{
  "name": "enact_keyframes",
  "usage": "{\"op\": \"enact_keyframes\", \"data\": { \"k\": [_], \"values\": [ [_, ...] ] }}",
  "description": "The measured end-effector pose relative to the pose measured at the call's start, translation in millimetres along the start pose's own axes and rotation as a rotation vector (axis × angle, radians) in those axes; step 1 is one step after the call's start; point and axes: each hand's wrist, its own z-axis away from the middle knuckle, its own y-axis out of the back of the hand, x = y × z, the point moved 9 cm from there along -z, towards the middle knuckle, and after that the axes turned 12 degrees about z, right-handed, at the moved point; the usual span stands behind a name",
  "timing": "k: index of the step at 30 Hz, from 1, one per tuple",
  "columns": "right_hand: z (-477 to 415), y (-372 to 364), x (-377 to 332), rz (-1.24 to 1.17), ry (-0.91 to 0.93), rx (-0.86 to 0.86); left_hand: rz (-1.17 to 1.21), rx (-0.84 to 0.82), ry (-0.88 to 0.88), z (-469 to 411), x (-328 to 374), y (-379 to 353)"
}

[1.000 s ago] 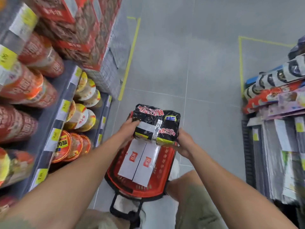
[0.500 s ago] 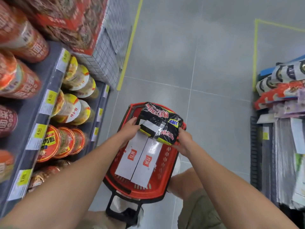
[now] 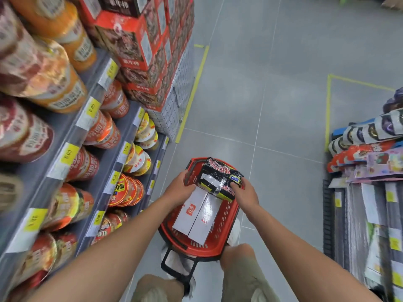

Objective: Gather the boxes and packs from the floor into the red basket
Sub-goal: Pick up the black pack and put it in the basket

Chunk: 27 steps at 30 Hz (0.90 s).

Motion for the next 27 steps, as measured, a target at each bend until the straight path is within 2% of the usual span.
{"op": "enact_keyframes", "data": {
  "k": [4,7,14,20,27],
  "values": [
    [75.6,18.8,-53.5,0.074,0.163,-0.012,-0.123,0.035,-0.097,70.9,36.4,32.9],
    [129.9,35.4,-88.6,0.22,0.295,0.043,-0.217,0.071,-0.196,121.7,58.4,54.9],
    [215.2,73.6,-168.9,0.445,0.629,0.081,-0.278,0.179,-0.441,217.8,93.3,85.7],
    [250.2,66.1,-221.9,0.614,0.931,0.005,-0.234,0.421,-0.503,278.9,86.9,110.1],
    [303.9,33.6,-244.2,0.728,1.278,-0.194,-0.087,0.765,-0.443,365.7,38.8,97.9]
  ]
}}
